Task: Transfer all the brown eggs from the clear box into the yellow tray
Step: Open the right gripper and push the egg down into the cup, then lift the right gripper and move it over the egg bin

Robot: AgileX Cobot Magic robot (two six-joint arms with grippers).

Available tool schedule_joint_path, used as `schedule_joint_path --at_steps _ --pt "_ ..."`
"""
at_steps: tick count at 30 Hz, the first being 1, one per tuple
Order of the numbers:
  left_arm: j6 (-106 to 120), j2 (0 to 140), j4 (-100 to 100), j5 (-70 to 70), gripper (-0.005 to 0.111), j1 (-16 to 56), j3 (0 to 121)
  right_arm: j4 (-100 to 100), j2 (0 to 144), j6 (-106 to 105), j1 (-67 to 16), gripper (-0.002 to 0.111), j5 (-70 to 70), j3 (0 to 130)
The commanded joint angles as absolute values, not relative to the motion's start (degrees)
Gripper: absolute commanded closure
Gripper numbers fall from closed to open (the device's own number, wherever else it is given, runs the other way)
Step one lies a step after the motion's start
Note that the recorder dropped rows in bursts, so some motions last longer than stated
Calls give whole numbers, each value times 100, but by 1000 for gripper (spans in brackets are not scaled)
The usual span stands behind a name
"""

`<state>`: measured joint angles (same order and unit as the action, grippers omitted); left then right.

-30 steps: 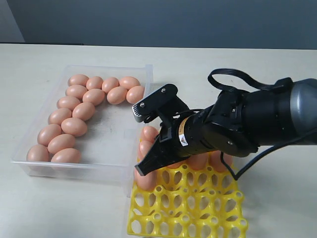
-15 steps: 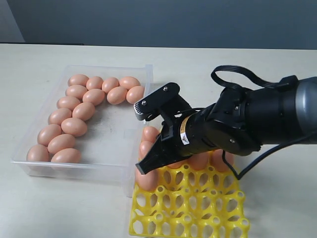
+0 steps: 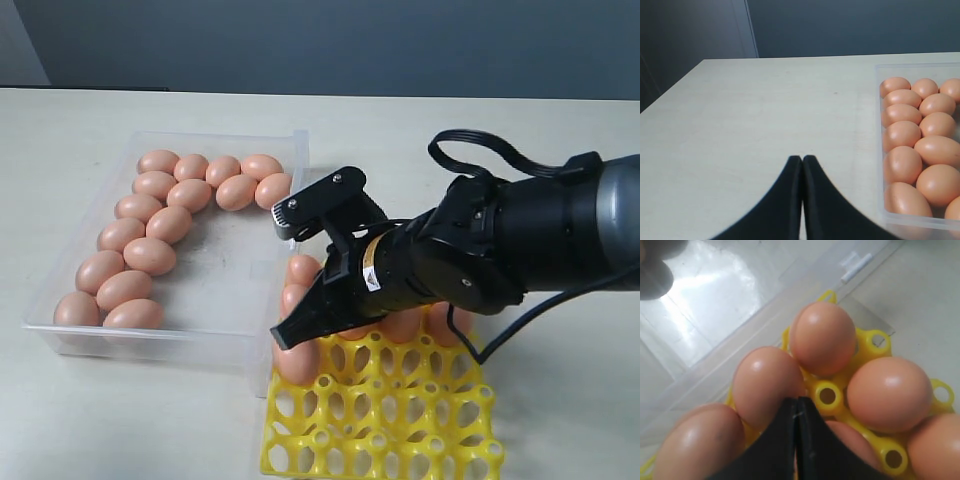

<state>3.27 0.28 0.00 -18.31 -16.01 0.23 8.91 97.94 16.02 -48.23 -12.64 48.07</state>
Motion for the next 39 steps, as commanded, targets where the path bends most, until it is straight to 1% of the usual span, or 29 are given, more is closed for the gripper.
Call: schedule_joint_path --at_steps 1,8,13,21,24,26,29,35,39 --pt "324 0 0 -1769 106 -1575 0 621 10050 1292 -4808 108 -1206 4833" --pt "324 0 0 -1769 106 -1575 0 551 10078 1200 -4808 108 -946 4833" --pt "324 0 0 -1769 106 -1575 0 551 9565 1200 -4808 108 -528 4833" --pt "324 0 0 -1769 106 -1575 0 220 9427 1200 -4868 108 -1648 4833" --pt "324 0 0 -1769 106 -1575 0 -104 9427 889 -5221 108 -1948 4833" --pt "324 0 0 -1769 106 -1575 0 -193 9427 837 -5531 108 -2000 4833" --pt "324 0 0 -1769 106 -1575 0 -233 9427 850 -5763 108 -1938 4833" --pt "324 0 0 -1769 106 -1575 0 -335 9548 850 -5777 108 -2095 4833" --pt "324 0 0 -1769 106 -1575 0 -335 9981 850 -5777 108 -1995 4833"
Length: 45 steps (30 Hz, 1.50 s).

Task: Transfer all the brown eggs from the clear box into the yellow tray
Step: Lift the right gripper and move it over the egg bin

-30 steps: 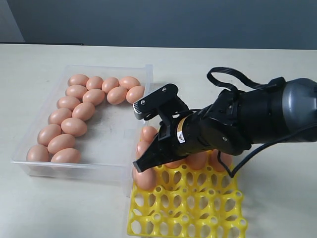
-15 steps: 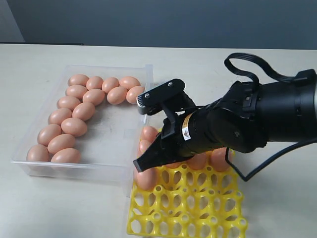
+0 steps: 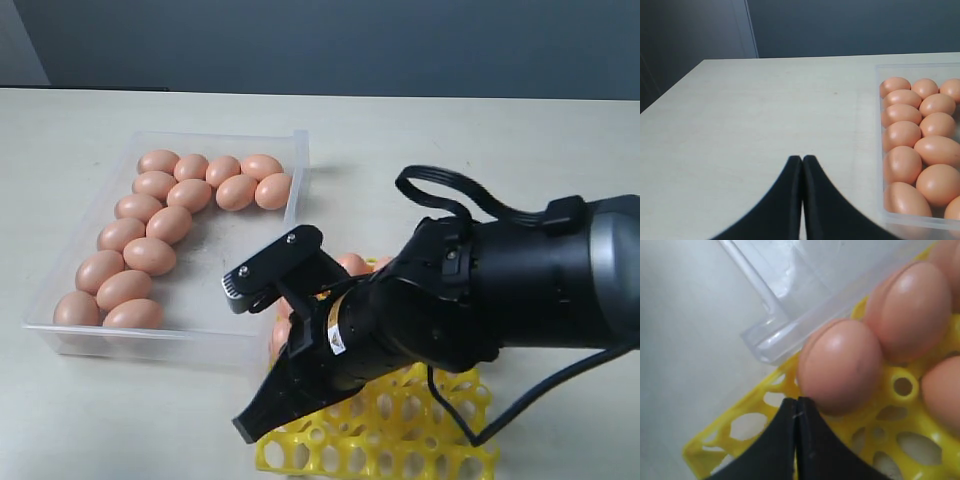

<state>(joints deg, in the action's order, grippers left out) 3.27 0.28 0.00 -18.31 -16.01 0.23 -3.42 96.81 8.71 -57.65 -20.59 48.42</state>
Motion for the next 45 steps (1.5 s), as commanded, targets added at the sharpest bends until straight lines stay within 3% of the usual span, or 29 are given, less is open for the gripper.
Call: schedule_joint_path --at_steps 1,17,28,32,37,45 --pt "324 0 0 -1769 106 -1575 0 -335 10031 850 -5777 108 -1967 4833" --pt "324 0 0 -1769 106 -1575 0 341 8651 850 -5758 108 -846 4833" --pt "324 0 0 -1769 106 -1575 0 344 9398 860 -5365 107 -646 5473" --pt "324 0 0 -1769 106 -1575 0 375 9927 456 -5365 93 -1910 6574" --pt "324 0 0 -1769 106 -1575 0 344 10829 -195 -5365 63 -2992 8130" --pt "324 0 0 -1769 106 -1575 0 -490 12236 -817 -5197 59 -4746 10191"
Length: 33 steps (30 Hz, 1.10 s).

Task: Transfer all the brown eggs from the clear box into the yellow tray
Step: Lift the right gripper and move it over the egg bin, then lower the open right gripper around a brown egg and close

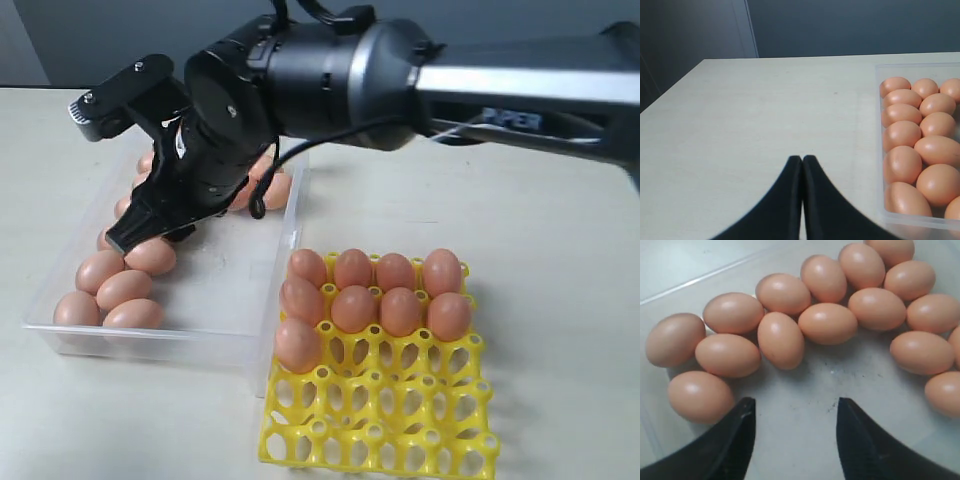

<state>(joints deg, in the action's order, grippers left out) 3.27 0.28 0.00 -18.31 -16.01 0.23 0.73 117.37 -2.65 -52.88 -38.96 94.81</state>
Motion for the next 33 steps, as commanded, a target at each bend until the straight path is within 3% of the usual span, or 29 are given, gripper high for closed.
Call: schedule_joint_path --at_steps 1,4,16,30,33 --pt "324 0 0 -1769 106 -1575 0 -693 12387 -1171 -5197 59 -4903 10377" --pt "324 0 0 -1769 106 -1575 0 -1300 12770 -2091 -5197 59 -5062 10795" --pt "324 0 0 -1769 106 -1575 0 -791 13888 -2104 -5197 59 -5108 12141" --pt "324 0 0 -1769 106 -1575 0 -545 14405 -2103 -5197 59 -4913 12302" --pt "324 0 0 -1769 106 -1575 0 -560 14417 -2103 -5197 66 -4926 12302"
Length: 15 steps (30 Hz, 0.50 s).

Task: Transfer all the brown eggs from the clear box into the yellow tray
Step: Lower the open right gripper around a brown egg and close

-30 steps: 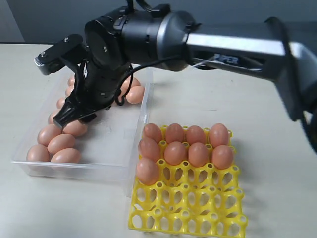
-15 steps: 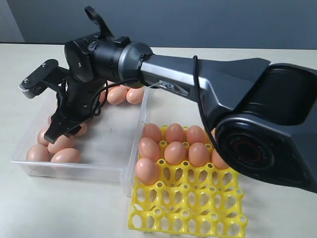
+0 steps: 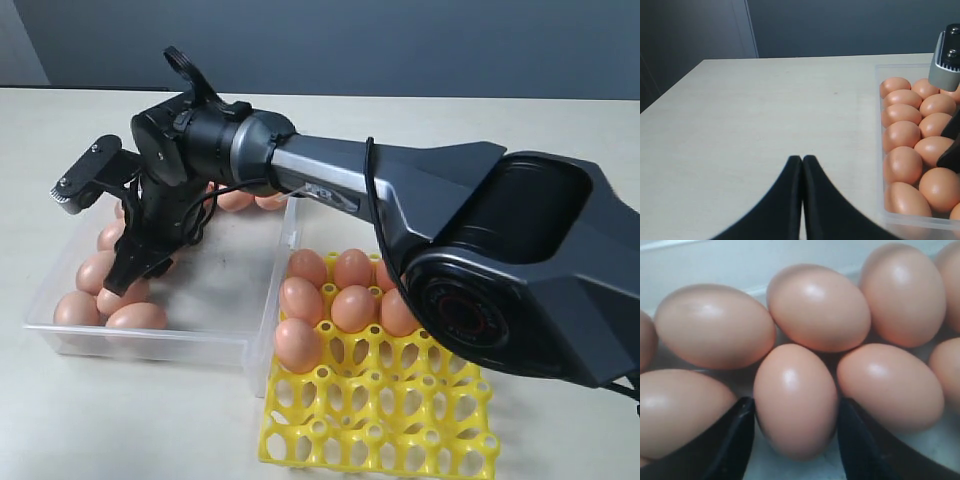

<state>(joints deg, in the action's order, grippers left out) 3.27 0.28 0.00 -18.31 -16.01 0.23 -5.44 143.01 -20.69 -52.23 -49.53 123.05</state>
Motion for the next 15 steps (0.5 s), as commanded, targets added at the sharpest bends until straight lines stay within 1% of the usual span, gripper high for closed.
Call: schedule_joint_path --at_steps 1,2,4,5,9,13,15 --pt "324 0 0 -1769 106 -1575 0 -560 14417 -2103 -5197 73 -4947 12302" --pt "324 0 0 -1769 106 -1575 0 -560 14405 -2103 -5197 82 -4962 12302" --pt "324 0 0 -1769 106 -1575 0 -582 14360 -2020 -5197 105 -5050 12302" --pt "324 0 0 -1769 106 -1575 0 -582 14337 -1905 -5197 108 -5101 12302" --pt "324 0 0 -1769 106 -1575 0 -1111 14119 -1875 -5197 108 -5098 12302" --pt "324 0 0 -1769 106 -1575 0 -2063 13715 -2088 -5220 108 -4484 12302" --pt "324 0 0 -1769 106 -1575 0 -2077 13514 -2101 -5244 108 -4305 12302"
